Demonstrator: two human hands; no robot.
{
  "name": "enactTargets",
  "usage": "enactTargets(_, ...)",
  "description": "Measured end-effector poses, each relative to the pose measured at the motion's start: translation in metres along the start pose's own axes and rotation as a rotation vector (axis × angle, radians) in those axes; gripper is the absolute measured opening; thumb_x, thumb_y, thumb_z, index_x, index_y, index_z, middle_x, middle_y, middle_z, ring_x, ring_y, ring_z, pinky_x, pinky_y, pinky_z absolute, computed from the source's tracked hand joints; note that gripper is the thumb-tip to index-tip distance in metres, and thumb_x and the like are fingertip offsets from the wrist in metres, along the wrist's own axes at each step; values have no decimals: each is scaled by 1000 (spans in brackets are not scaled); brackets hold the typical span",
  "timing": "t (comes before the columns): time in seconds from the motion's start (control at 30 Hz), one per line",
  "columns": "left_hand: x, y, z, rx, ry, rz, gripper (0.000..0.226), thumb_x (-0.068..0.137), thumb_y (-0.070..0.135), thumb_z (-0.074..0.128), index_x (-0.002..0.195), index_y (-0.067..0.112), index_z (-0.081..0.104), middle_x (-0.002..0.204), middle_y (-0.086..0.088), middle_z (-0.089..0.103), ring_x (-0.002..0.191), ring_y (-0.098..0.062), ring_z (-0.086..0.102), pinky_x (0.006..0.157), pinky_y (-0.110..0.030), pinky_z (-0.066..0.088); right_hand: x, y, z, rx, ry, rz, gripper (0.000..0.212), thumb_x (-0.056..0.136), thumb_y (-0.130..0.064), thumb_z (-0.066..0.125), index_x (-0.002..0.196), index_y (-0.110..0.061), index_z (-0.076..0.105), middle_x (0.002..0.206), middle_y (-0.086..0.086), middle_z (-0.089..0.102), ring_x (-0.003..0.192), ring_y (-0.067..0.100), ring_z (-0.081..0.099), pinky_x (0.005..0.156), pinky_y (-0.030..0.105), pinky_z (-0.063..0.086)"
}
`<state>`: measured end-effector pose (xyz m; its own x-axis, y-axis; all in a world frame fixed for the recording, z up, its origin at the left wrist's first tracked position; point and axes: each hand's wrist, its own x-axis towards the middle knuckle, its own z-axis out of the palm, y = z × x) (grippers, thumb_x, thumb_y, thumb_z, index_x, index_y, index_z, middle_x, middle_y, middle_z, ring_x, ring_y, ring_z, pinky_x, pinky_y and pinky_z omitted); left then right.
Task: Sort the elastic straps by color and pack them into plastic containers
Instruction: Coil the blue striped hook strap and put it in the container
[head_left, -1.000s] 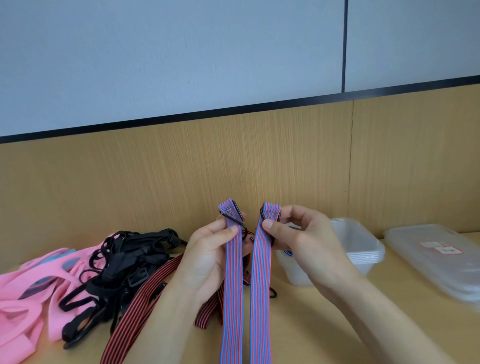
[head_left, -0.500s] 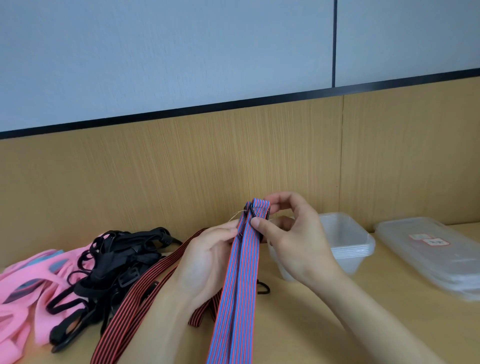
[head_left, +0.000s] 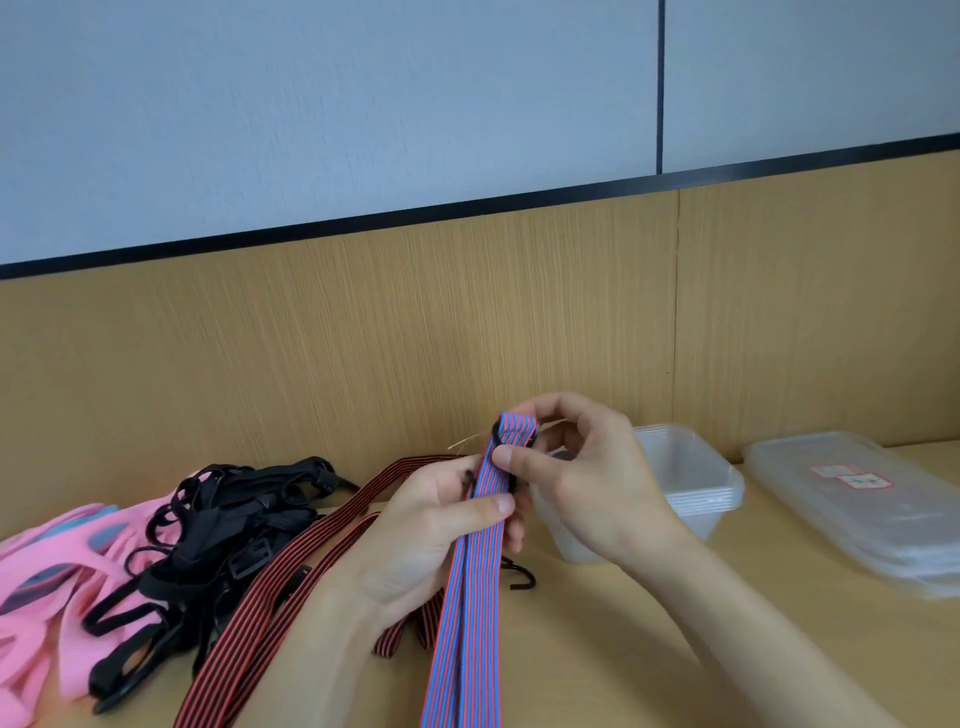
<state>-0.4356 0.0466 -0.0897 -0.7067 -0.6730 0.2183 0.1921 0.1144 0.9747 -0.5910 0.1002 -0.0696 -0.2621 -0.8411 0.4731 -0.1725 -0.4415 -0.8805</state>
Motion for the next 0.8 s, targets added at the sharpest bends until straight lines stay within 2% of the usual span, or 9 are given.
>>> enactTargets(0.13,0,3,0,-38,2,-2,24,98,17,58,111,-1,67,98,-18,71,64,-18,63,62,-24,52,8,-2,-13,68,123,-48,21,80,0,81,90,-14,67,67,10,59,57,17,52,51,23,44)
enactTargets(0.23,-2,2,0,7,-19,-40,26,99,25,56,104,4,70,90,-19,70,59,-19,57,58,-24,47,7,-2,-11,59,124,-40,21,83,-1,79,95,-11,64,82,26,63,62,37,55,60,48,52)
enactTargets(0.3,-2,2,1,20,-33,-71,23,96,29,56,88,14,72,79,-14,66,55,-17,51,56,-25,40,3,-2,-8,69,93,-38,19,87,-3,75,96,-14,63,90,19,65,68,49,59,58,61,55)
enactTargets(0.37,-2,1,2,-16,-43,-74,25,94,29,54,82,17,72,71,-9,59,53,-13,45,55,-24,38,1,-2,-7,65,59,-67,14,91,-7,71,96,-20,66,86,3,63,63,32,59,51,47,56)
enactTargets(0.43,-2,3,1,-94,-46,-69,28,94,26,53,95,3,68,67,-6,53,51,-12,40,54,-23,38,3,0,-8,63,48,-76,8,95,-12,67,94,-20,67,76,-8,60,51,11,50,47,21,44)
enactTargets(0.47,-2,4,0,-133,-52,-67,31,94,25,52,99,-2,67,66,-6,51,51,-11,39,53,-23,37,5,1,-9,83,46,-60,7,96,-11,65,91,-17,66,70,-10,58,48,9,44,47,18,38)
enactTargets(0.6,-4,8,-2,-256,-63,-15,31,98,20,48,90,2,73,61,-3,45,49,-10,36,52,-23,38,7,5,-9,146,33,7,9,96,-6,58,97,-12,66,69,0,54,45,12,41,45,20,34)
enactTargets(0.7,-3,9,-4,-370,-13,27,38,98,24,42,80,5,69,58,-2,41,48,-12,35,50,-24,38,4,7,-7,14,-37,-112,14,99,-23,60,100,-20,73,64,-16,55,50,4,43,51,14,35)
enactTargets(0.8,-1,10,-9,-544,54,59,36,98,24,40,73,11,63,58,1,39,46,-10,35,47,-23,38,0,10,-3,-236,-132,-217,24,96,-38,56,104,-24,73,84,-18,68,77,3,60,71,17,43)
